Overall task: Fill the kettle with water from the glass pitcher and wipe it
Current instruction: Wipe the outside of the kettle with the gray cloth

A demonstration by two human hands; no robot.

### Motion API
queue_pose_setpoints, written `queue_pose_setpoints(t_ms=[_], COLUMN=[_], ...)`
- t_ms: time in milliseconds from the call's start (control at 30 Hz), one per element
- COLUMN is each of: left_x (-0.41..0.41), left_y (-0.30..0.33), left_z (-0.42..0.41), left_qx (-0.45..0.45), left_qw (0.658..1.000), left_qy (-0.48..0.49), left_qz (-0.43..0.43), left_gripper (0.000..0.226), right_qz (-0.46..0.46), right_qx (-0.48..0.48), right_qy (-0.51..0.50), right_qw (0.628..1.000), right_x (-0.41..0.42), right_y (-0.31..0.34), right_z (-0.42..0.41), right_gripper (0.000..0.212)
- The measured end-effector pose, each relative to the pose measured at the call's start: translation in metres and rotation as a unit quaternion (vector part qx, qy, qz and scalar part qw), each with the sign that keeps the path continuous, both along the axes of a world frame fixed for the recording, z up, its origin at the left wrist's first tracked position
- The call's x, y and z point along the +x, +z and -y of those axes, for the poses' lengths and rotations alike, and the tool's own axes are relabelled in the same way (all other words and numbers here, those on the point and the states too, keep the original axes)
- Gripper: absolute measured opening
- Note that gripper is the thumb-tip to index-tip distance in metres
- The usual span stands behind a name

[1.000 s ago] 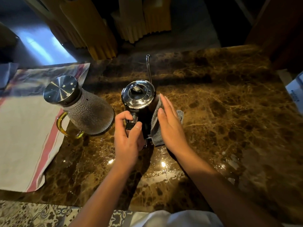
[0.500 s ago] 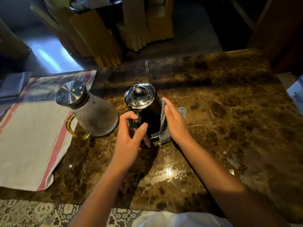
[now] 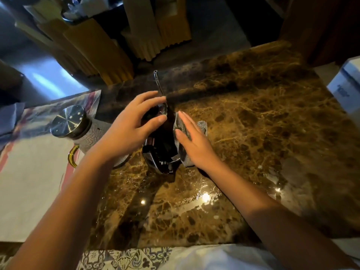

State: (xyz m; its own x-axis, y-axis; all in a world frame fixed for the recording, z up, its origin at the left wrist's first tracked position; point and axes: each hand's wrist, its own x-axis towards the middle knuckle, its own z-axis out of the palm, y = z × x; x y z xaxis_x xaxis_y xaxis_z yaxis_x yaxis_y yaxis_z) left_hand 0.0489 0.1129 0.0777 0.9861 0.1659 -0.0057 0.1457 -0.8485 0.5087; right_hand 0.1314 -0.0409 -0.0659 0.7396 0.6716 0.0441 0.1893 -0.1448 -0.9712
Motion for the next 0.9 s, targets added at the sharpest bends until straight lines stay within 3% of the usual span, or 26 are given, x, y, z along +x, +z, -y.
queue_pose_setpoints(t_ms=[167, 400, 800, 900], left_x=[0.004, 0.002, 0.001, 0.001], left_y=[-0.012, -0.013, -0.015, -0.017], left_z=[-0.003, -0.004, -0.003, -0.005], left_qx=[-0.042, -0.046, -0.059, -0.059], left_qw=[0.999, 0.999, 0.998, 0.998], left_qy=[-0.019, -0.008, -0.006, -0.005], left_qz=[0.006, 0.009, 0.011, 0.017], left_gripper=[0.047, 0.042, 0.039, 0.04], right_qz=[-0.035, 0.032, 0.15, 0.123], right_qx=[-0.062, -0.131, -0.224, -0.199], right_qy=[0.03, 0.025, -0.016, -0.008], right_qw=[0.997, 0.991, 0.963, 0.972], right_x=[0.008, -0.004, -0.063, -0.061], right_y=[-0.013, -0.014, -0.022, -0.012], right_z=[0.019, 0.015, 0.024, 0.026], right_gripper=[0.087, 0.113, 0.077, 0.073])
